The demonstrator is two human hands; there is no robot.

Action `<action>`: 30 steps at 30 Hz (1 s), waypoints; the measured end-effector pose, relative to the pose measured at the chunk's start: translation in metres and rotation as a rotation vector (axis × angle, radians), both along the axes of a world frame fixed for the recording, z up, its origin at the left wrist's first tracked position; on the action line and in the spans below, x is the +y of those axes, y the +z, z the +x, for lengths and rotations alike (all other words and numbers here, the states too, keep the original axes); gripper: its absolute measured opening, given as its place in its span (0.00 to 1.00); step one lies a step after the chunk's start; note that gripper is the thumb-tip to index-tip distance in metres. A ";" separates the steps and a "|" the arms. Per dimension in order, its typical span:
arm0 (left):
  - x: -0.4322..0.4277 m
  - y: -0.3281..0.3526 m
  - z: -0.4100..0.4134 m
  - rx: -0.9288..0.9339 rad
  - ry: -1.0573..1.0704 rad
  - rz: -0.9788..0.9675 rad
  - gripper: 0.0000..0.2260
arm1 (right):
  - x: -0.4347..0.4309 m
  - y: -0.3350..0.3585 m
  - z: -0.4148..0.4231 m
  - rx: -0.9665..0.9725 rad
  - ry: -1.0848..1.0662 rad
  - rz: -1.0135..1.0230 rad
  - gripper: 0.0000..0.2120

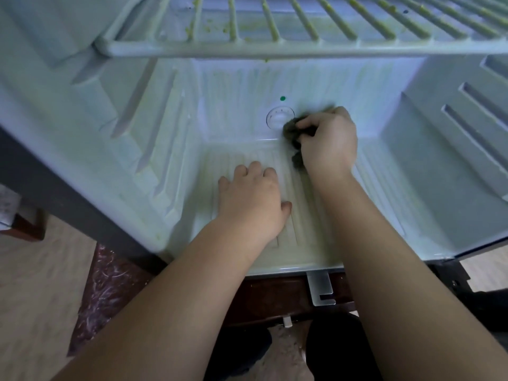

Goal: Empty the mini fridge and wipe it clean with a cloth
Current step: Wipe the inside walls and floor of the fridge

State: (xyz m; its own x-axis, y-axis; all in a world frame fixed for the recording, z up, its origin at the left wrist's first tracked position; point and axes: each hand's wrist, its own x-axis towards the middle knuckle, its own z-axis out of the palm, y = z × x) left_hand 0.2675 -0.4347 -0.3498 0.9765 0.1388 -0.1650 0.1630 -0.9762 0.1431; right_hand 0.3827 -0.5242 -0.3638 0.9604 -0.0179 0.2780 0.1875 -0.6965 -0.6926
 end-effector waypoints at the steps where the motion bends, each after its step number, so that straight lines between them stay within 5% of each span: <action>1: 0.001 0.000 0.000 0.002 -0.001 -0.001 0.23 | -0.001 0.007 0.000 -0.033 0.006 -0.016 0.15; 7: 0.003 0.000 0.001 0.000 -0.007 -0.018 0.23 | 0.008 0.049 0.002 -0.358 0.021 0.158 0.13; 14: 0.009 -0.001 -0.003 -0.020 -0.013 -0.027 0.23 | 0.019 0.028 -0.007 -0.195 0.069 0.116 0.13; 19: 0.013 0.000 -0.005 -0.002 0.039 0.003 0.26 | 0.021 0.056 0.000 -0.367 0.074 0.143 0.12; 26: 0.016 0.001 -0.005 0.029 0.099 0.030 0.28 | 0.036 0.035 -0.008 -0.187 0.178 0.017 0.14; 30: 0.018 0.002 -0.007 0.039 0.088 0.020 0.27 | 0.034 0.044 -0.009 -0.261 0.160 0.094 0.13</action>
State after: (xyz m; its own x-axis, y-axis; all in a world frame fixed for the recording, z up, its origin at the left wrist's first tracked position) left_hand 0.2608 -0.4168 -0.3483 0.9532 0.2275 -0.1993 0.2534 -0.9605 0.1154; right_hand 0.3742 -0.4898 -0.3197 0.8495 0.0906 0.5197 0.4696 -0.5786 -0.6668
